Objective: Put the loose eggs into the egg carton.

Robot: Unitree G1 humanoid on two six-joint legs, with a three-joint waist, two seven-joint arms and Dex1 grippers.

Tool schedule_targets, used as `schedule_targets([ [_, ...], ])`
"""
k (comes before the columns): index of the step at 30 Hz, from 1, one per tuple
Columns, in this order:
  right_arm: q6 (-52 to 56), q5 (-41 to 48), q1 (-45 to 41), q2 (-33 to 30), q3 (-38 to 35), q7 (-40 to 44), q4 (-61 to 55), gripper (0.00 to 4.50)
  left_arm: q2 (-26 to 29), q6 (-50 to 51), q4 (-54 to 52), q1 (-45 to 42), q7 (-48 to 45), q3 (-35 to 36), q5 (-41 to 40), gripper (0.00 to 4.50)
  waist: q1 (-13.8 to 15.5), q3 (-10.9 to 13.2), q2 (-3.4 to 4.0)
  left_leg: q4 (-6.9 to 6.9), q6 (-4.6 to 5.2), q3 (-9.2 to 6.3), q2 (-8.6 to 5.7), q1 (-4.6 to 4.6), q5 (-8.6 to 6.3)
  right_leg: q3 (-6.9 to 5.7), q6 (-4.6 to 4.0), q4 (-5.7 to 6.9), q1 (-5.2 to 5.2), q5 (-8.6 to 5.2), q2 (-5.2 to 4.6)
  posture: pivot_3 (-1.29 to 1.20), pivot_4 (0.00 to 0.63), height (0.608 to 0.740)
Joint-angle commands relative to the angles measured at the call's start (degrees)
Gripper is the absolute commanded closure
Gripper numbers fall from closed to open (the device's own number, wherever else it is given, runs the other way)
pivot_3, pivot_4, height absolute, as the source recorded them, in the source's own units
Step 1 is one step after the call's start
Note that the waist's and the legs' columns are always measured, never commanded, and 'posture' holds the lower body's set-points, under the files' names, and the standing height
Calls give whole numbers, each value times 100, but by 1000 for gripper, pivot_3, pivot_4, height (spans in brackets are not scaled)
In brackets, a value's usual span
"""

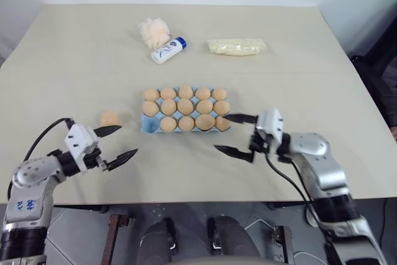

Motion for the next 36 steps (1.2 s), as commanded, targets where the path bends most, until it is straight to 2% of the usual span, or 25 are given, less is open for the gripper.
schedule_targets([
  [1, -286, 320, 164, 32, -146, 108, -354, 28, -191, -167, -143, 394, 380, 499, -95, 0, -36, 1, 2, 0, -1, 1, 2, 0, 1, 2, 0, 0, 0, 0, 3, 0, 150, 740],
  [8, -396, 298, 238, 124, -158, -161, -376, 28, -862, -522, -621, 1481, 1175, 1319, -109, 0, -44, 0, -5, 5, 6, -2, -3, 2, 1, 0, -1, 0, 4, 1, -7, 0, 150, 740],
  [13, -429, 261, 187, 134, -55, -134, -276, 28, -942, -436, -634, 1464, 1437, 1443, -223, 0, 47, -1, -6, 5, 0, -13, -9, 2, -6, -9, -4, 0, 6, 2, -14, 0, 150, 740],
  [17, -476, 205, 117, 116, 23, -91, -199, 28, -888, 61, -716, 1001, 1455, 1088, -367, 0, 58, -1, -6, 5, -6, -13, -19, 1, -13, -13, -2, 0, 11, 5, -24, 0, 150, 740],
  [20, -454, 182, 88, 80, 83, -49, -185, 28, -900, 386, -572, 333, 1610, 745, -321, 0, 56, -2, -8, 5, -5, -12, -23, 1, -8, -11, 4, -1, 13, 11, -25, 0, 150, 740],
  [27, -451, 119, 92, 81, 176, -43, -207, 28, -1003, 153, 589, -1222, 2023, 144, 240, 0, 39, -2, -8, 7, 20, -6, -23, 1, 15, -6, 8, 1, 10, 13, -16, 0, 150, 740],
  [33, -466, 101, 166, 87, 137, -162, -288, 28, -1090, -103, 1507, -1788, 2267, -159, 627, 0, 40, -2, -8, 13, 15, -2, -13, 0, 14, -3, 11, 4, 5, 14, -5, 0, 150, 740],
  [36, -468, 95, 203, 47, 75, -236, -329, 0, -1130, 32, 1625, -1805, 2148, -199, 506, 554, 52, -2, -8, 16, 14, -1, -11, 0, 14, -4, 11, 7, 4, 13, -4, 0, 150, 740],
])
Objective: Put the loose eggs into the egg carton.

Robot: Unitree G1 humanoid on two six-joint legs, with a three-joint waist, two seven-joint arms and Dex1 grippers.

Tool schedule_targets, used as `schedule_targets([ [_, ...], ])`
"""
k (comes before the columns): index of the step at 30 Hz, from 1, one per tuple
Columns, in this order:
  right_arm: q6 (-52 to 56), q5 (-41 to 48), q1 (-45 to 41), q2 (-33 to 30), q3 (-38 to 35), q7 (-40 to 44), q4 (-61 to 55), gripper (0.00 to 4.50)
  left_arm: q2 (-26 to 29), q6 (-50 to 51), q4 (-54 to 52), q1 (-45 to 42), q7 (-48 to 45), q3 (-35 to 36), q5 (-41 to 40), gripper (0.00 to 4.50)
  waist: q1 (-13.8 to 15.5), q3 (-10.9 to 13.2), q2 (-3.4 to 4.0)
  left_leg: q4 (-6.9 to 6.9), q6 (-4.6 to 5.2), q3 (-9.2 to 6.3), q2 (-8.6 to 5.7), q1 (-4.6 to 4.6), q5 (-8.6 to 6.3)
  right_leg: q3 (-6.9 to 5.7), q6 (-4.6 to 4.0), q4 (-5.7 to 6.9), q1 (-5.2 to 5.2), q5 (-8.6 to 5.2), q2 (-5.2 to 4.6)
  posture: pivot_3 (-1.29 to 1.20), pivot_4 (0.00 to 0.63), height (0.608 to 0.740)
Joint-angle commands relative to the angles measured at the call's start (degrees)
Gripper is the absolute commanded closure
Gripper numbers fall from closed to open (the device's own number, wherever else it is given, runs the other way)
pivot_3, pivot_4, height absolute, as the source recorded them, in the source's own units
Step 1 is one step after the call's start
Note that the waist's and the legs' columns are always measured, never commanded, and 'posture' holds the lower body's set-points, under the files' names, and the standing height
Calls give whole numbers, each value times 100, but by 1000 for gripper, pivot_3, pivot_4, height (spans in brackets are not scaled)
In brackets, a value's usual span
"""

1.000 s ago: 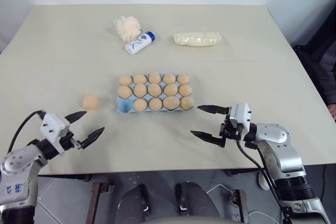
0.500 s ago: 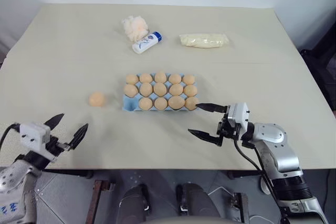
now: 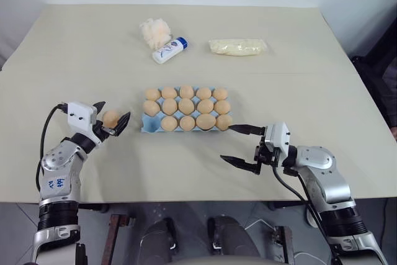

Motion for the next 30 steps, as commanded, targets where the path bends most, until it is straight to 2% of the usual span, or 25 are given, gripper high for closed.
schedule_targets([
  [1, -120, 31, 29, -54, -152, -102, -234, 0, -8, 19, -5, -18, -121, -15, -103, 842, 3, 0, 0, 1, 0, 0, 0, 0, 0, 1, 0, 0, 0, 0, 0, 0, 150, 740],
  [6, -116, 28, -1, -32, -138, -195, -230, 0, -11, -82, -216, 31, -574, 32, -388, 2458, 15, 0, 0, 24, 0, 1, 1, -1, 0, 1, 0, 20, 1, 0, -1, 0, 150, 740],
  [9, -104, 16, 11, -27, -108, -243, -252, 0, -46, -16, -708, 127, -1002, 110, -836, 2458, 16, 0, -1, 32, 0, 0, 1, -1, 0, 1, 0, 34, 1, 0, -4, 0, 150, 740],
  [14, -54, 0, 29, 5, -64, -349, -299, 0, -34, 354, -1364, 164, -1481, -376, -974, 2458, 33, 0, 0, 40, -2, -2, 0, 1, 1, 1, 0, 49, 2, 0, -4, 0, 150, 740],
  [18, -39, -26, 9, 47, 0, -440, -321, 0, -143, 319, -1258, 37, -1693, -818, -780, 2458, 33, 0, -1, 46, -1, -2, -2, 1, 1, 3, 0, 51, 2, 0, -5, 0, 150, 740],
  [23, -18, -37, 4, 105, 49, -548, -390, 0, -226, 229, -791, -229, -1672, -979, -625, 2458, 21, 0, -1, 46, 0, -5, 0, 1, 2, 3, -1, 52, 2, 0, -4, 0, 150, 740],
  [24, -14, -39, 17, 120, 53, -575, -413, 0, -238, 155, -680, -294, -1640, -993, -558, 1944, 18, 0, -1, 46, 1, -4, 0, 1, 2, 4, -1, 51, 1, 0, -4, 0, 150, 740],
  [28, 25, -14, 157, 135, 55, -665, -581, 0, -120, -82, -715, -288, -1592, -852, -495, 816, 30, 0, -1, 45, 2, -5, -1, 0, 1, 4, -1, 48, 1, 0, -5, 0, 150, 740],
  [30, 57, -2, 219, 133, 35, -703, -642, 0, 2, -77, -876, -159, -1631, -747, -556, 816, 15, 0, -1, 44, 3, -5, 0, -1, 1, 4, 0, 47, 1, 0, -5, 0, 150, 740],
])
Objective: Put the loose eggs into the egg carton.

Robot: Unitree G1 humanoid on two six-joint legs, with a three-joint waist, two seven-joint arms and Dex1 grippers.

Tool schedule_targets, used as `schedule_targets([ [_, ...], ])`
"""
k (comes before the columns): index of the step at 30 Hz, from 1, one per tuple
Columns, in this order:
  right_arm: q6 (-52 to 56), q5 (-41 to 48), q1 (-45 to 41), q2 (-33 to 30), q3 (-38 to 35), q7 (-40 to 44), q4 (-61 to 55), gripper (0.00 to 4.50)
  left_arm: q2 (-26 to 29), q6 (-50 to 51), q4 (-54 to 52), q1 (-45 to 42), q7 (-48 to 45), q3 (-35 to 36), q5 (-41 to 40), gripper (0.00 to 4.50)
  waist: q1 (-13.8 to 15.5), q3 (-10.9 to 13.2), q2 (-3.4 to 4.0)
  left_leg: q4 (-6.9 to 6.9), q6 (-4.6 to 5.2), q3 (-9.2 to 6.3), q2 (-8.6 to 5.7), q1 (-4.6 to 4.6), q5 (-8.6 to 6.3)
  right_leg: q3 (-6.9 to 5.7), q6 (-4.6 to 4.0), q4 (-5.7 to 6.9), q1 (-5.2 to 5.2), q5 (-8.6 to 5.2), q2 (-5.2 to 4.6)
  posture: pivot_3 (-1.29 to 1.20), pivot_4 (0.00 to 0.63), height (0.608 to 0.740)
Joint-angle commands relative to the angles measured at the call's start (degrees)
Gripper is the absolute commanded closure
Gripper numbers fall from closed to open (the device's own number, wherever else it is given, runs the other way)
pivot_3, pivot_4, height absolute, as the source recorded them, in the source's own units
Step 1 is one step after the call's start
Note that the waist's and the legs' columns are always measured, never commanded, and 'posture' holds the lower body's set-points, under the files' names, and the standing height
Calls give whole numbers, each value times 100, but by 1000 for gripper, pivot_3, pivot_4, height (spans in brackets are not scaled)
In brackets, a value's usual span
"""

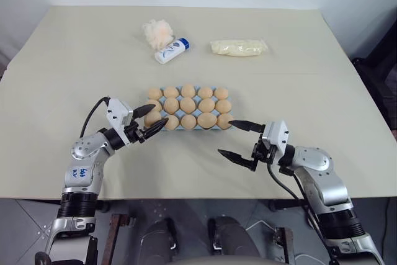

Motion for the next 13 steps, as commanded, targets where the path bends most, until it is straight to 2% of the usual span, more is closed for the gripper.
schedule_targets([
  [1, 38, 72, 128, -10, -65, -90, -313, 0, 326, -39, -490, 306, -115, 315, -109, 816, -30, 0, 0, -1, 0, 1, 0, 0, 0, 0, 0, 0, 0, 0, 0, 0, 150, 740],
  [6, 97, 131, 316, -155, -302, -143, -330, 0, 1195, -83, -1039, 1255, -593, 824, -192, 816, -50, 2, 3, -17, -10, 2, 8, 3, -4, 0, -5, -1, -6, -2, 4, 0, 150, 740],
  [13, 111, 127, 370, -281, -470, -153, -236, 0, 1665, -271, -752, 1760, -852, 1075, -67, 816, -16, 3, 5, -21, -27, -3, -8, 1, -21, -10, -11, -12, -1, -5, -21, 0, 150, 740],
])
